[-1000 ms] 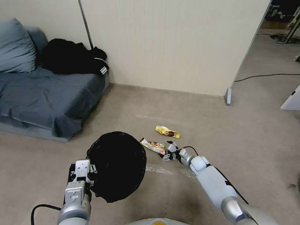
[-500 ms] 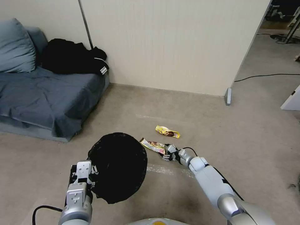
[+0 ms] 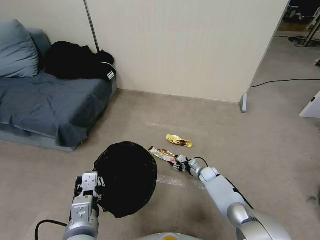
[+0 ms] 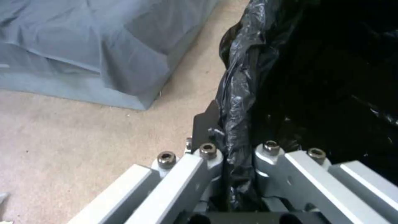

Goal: Pick up the trash bin, then pick up the garbage from the floor and place it into the trash bin.

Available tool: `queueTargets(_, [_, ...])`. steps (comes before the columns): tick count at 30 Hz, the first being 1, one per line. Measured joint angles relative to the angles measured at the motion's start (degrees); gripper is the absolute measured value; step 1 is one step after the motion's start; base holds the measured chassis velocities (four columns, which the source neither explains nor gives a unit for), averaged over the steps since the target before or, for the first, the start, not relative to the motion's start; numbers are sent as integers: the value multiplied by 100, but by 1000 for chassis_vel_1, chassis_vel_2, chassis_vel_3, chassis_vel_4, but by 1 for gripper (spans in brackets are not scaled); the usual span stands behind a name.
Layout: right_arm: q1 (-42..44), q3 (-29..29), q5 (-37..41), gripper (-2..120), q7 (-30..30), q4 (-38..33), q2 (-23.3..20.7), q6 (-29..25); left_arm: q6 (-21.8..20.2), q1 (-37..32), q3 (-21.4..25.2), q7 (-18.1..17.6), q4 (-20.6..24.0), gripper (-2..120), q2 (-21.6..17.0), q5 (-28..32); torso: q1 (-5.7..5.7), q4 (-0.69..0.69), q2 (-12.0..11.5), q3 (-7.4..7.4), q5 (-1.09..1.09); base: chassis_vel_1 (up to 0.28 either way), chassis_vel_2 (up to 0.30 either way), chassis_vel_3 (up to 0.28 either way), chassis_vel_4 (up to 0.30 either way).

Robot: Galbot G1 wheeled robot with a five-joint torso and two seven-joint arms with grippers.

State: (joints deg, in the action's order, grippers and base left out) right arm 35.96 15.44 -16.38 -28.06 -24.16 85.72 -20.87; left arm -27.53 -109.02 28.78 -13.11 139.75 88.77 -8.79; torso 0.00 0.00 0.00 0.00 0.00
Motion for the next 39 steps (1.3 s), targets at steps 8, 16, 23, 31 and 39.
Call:
queueTargets(8, [39,38,-2,3,-1,-44,-45,1,21,32,-34,-2,-46,1,2,-14,-1,0,0,0,0,0,0,0,0])
queueTargets(16, [31,42,-1,0,11,-68,-58,0,30,41,-33,-2,-53,1,2,-22,-1,0,0,0,0,0,0,0,0])
queueTargets(23, [26,35,11,0,107,-110,-51,-23,35,41,-26,0,-56,1,-1,-26,-1,0,0,0,0,0,0,0,0])
queueTargets(31, [468,-90,497,0,377,-1052,-170,-313,39,111,5,8,-128,1,-42,9,-1,0,0,0,0,0,0,0,0])
queueTargets(39, [1515,-32,1395,0,384,-3243,-584,-536,13,162,94,9,-167,1,-153,178,-1,1,0,0,3,0,0,0,0])
